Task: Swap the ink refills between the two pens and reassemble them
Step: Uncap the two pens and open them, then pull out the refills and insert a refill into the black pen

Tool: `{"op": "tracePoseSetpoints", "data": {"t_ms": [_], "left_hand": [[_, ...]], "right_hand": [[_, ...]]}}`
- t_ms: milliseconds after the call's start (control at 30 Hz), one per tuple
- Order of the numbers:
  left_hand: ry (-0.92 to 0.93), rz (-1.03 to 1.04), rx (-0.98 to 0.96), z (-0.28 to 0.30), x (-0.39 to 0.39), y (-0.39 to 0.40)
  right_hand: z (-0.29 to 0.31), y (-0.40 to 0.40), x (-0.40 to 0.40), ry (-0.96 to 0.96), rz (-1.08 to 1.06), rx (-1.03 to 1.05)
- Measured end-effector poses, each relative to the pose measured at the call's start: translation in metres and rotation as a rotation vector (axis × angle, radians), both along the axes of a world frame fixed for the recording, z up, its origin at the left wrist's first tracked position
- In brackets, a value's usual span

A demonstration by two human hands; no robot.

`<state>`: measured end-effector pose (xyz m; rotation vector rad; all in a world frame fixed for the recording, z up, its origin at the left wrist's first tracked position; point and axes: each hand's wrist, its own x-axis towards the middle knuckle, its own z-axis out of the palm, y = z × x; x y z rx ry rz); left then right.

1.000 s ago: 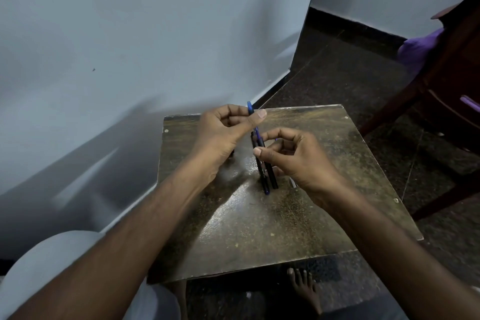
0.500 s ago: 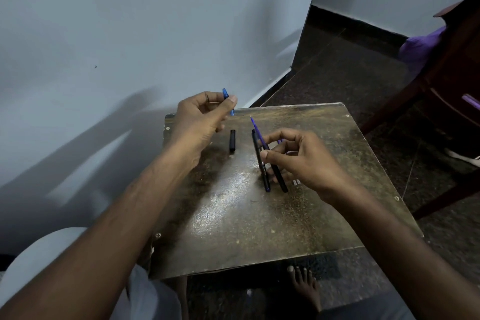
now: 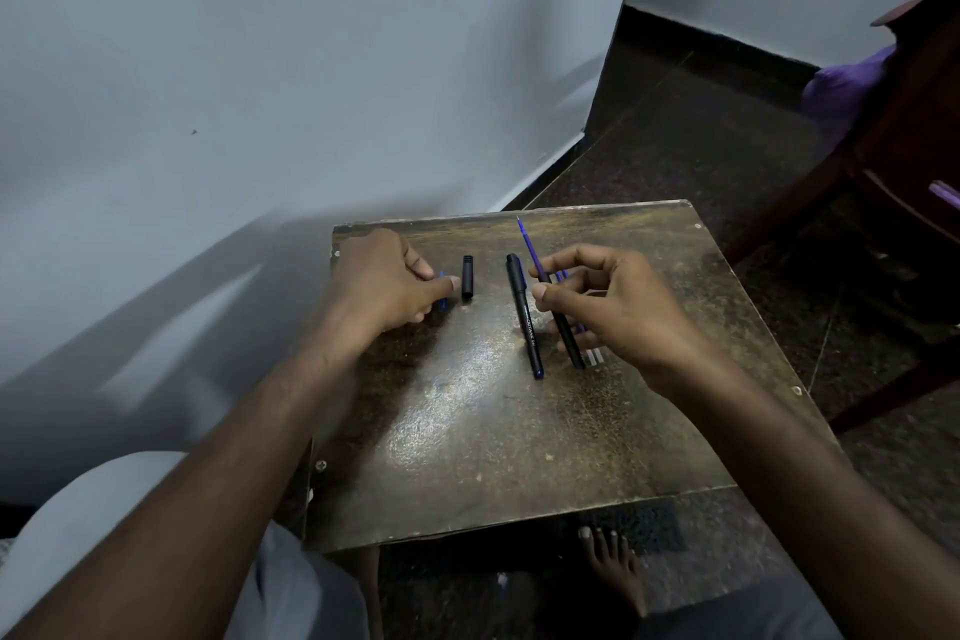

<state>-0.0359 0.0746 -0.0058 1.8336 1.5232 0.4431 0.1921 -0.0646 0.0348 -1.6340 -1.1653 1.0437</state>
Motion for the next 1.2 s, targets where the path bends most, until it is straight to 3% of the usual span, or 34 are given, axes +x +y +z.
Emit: {"op": "tracePoseSetpoints", "data": {"t_ms": [133,300,433,500,700,800,833,900,967,1200], "left_hand": [[-0.001,-0.017,0.001,-0.004,0.002,0.001],[-0.144,-0.039,0.127,0.021,0.007,-0.01],[-0.43,-0.15,-0.051,0.033,0.028,-0.031],[-0.482,-0.141,-0.044,0.03,0.036,-0.037],[-0.675,0.013,-0.099,0.032,0.03,-0.022],[-0.737,0.198,0.017,0.043,0.011,-0.001],[-0.688,0.233,0.064,0.043,0.003,0.005],[-0.398,0.207,0.122,0.038,-0.01,0.01],[-0.158,0.119,0.063,0.031,-0.014,0.006],[0.076,-0.035,0.041,0.012,-0.005,0.004]], "right_hand": [[-0.001,0.0,-0.002,0.007,0.008,-0.016],[-0.002,0.0,-0.002,0.028,0.012,-0.008],[-0.003,0.001,-0.006,0.024,0.024,0.014],[-0.003,0.002,-0.009,0.03,0.042,0.021],[-0.004,-0.002,-0.007,-0.044,0.083,-0.029],[-0.002,-0.003,-0.001,-0.093,0.011,-0.053],[-0.002,-0.003,0.002,-0.106,-0.015,-0.045],[-0.001,-0.002,0.006,-0.119,-0.042,-0.028],[0.0,-0.003,0.007,-0.117,-0.046,-0.025],[-0.001,-0.002,0.005,-0.117,-0.033,-0.023]]}}
